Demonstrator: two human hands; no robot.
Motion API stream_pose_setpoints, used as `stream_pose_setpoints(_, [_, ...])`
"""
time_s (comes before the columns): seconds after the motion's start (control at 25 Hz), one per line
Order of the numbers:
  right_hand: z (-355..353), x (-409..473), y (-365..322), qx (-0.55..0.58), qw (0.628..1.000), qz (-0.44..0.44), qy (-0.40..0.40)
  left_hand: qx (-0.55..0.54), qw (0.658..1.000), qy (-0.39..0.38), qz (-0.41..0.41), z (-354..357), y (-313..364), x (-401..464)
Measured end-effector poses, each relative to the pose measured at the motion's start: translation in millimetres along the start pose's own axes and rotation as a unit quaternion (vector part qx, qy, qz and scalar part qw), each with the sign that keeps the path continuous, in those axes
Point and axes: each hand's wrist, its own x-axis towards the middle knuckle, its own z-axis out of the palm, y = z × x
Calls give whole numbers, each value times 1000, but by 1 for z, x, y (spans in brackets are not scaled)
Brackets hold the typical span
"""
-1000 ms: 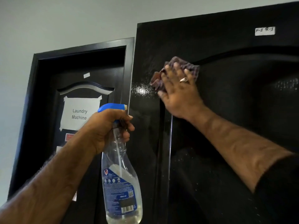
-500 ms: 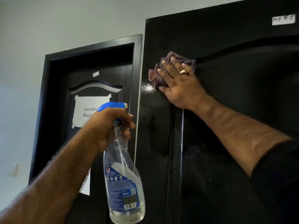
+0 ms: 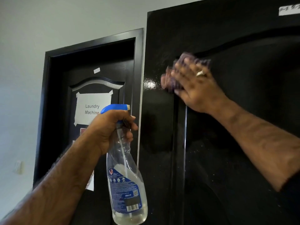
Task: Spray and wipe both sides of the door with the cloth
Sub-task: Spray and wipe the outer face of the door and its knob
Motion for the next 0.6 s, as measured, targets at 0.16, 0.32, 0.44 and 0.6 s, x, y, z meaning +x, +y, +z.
stream_pose_setpoints(0.16, [8, -13, -81, 12, 996, 31, -85, -11, 1000, -4, -9, 8, -9, 4])
stream_pose_setpoints(0.32, [-10, -93, -89, 81, 938, -292, -167, -18, 1000, -12, -4, 11, -3, 7])
stream_pose_setpoints(0.44, [-16, -70, -22, 68, 952, -276, -112, -13, 1000, -28, 0, 12, 4, 8])
stream_pose_setpoints(0.6, [-29, -7, 61, -13, 989, 144, 6, -15, 999, -30, -12, 22, 2, 8])
